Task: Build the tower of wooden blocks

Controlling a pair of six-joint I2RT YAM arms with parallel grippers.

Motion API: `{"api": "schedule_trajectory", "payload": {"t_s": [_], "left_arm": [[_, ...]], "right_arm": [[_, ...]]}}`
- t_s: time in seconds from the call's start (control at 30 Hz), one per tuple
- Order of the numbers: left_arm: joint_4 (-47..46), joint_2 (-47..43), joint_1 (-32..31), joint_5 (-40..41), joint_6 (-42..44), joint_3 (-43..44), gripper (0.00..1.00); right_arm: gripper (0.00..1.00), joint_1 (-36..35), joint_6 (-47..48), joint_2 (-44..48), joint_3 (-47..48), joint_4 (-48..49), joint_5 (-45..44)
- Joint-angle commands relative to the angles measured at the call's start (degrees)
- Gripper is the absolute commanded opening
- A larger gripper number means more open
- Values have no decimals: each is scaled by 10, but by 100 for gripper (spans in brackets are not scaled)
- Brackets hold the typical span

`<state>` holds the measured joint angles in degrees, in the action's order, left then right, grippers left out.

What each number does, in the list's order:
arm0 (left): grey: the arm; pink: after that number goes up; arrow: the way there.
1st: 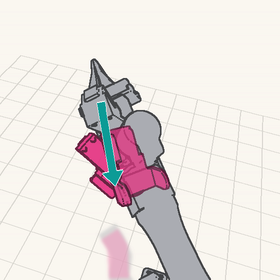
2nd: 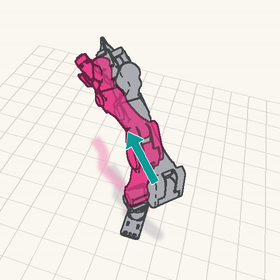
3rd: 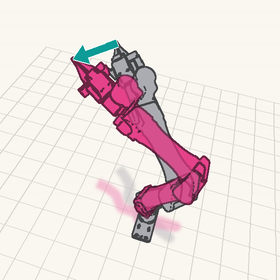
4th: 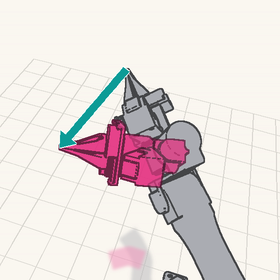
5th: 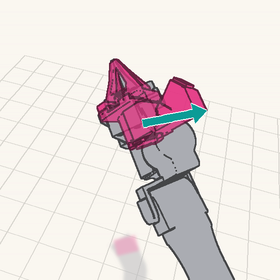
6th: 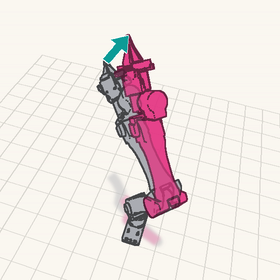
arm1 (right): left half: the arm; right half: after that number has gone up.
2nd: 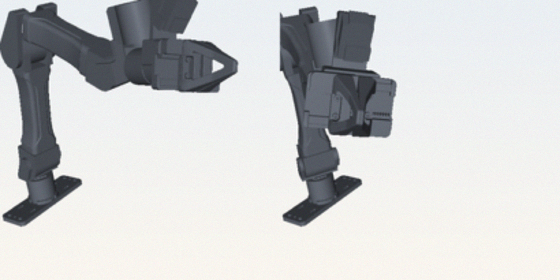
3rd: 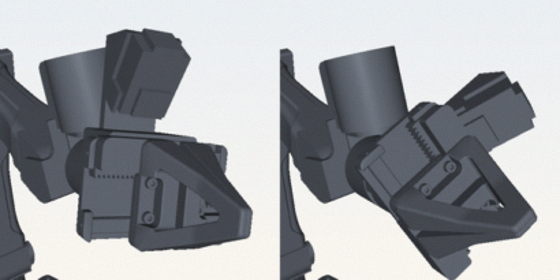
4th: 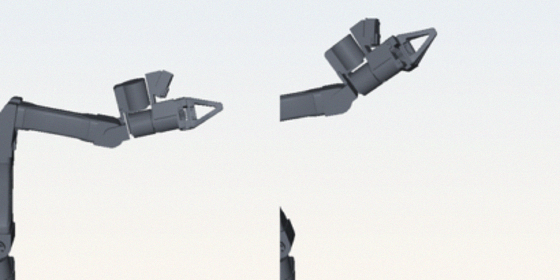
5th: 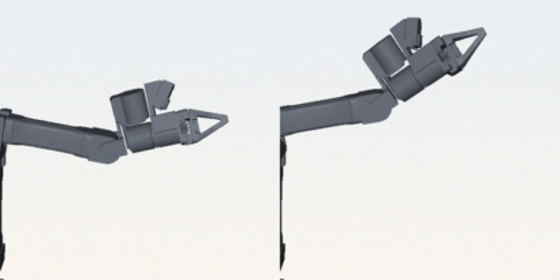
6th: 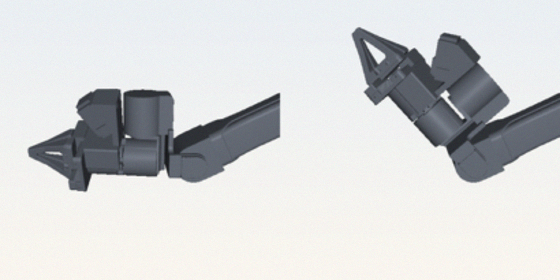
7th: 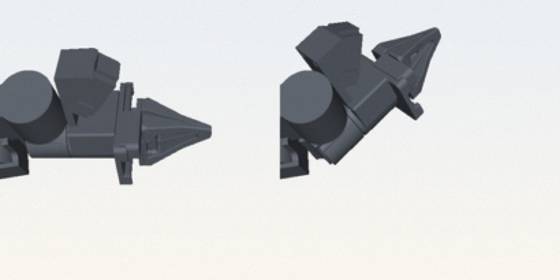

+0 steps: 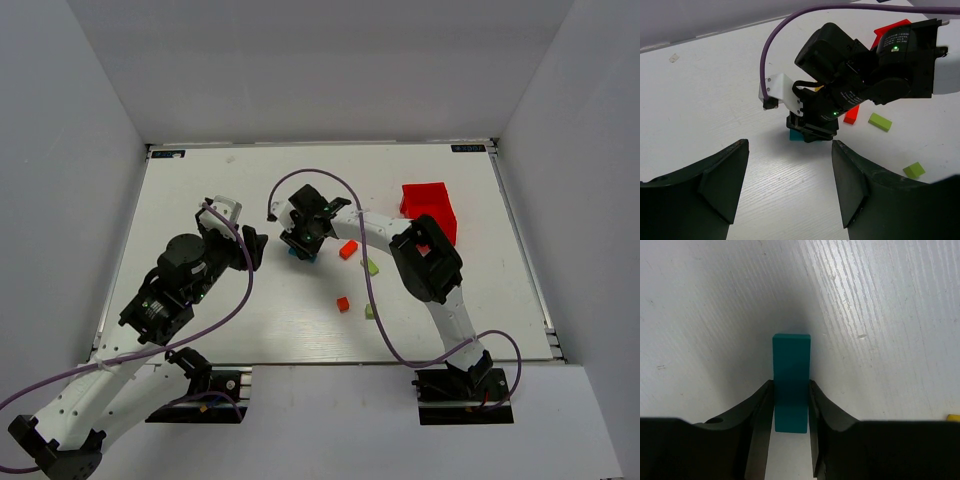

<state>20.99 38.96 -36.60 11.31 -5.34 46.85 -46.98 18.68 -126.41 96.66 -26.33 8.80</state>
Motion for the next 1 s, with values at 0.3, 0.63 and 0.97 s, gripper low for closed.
{"api": "schedule_trajectory", "payload": {"t_s": [0.3, 0.63, 0.97], "left_arm": [[-1, 1, 2, -12, 2, -2, 77], [-1, 7, 2, -17, 7, -2, 77], [-1, 7, 2, -23, 7, -2, 77]], "right_arm": [[25, 43, 151, 24, -15, -26, 13], [22, 68, 275, 35, -24, -49, 60], [22, 95, 312, 27, -16, -72, 82]]}}
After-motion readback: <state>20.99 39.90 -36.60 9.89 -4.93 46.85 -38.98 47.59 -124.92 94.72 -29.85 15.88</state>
